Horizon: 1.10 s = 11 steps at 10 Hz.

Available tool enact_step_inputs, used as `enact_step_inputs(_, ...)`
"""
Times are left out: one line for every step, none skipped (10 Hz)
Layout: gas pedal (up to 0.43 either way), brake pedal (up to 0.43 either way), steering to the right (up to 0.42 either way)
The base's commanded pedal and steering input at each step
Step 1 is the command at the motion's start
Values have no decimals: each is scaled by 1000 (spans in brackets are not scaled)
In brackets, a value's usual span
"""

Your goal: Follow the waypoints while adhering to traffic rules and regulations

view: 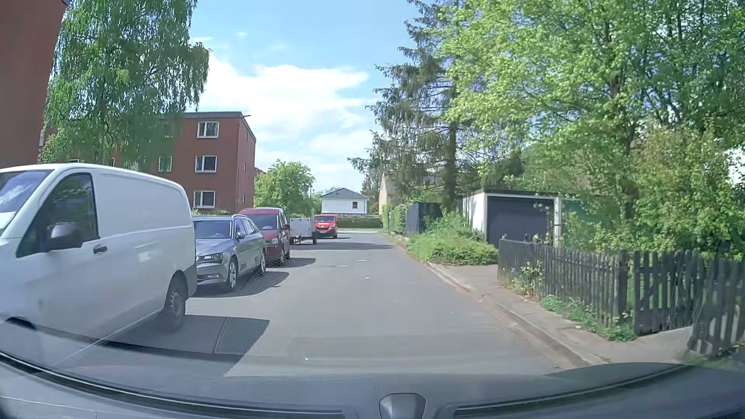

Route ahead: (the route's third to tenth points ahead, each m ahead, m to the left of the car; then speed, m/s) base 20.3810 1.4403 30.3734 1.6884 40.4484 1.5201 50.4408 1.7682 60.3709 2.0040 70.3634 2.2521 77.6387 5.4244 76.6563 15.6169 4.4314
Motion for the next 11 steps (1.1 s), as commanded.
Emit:
enact_step_inputs(59, 0, 2)
enact_step_inputs(59, 0, 5)
enact_step_inputs(59, 0, 4)
enact_step_inputs(59, 0, 2)
enact_step_inputs(59, 0, 0)
enact_step_inputs(59, 0, 0)
enact_step_inputs(59, 0, 0)
enact_step_inputs(59, 0, -1)
enact_step_inputs(47, 0, -1)
enact_step_inputs(39, 0, -2)
enact_step_inputs(28, 0, -3)
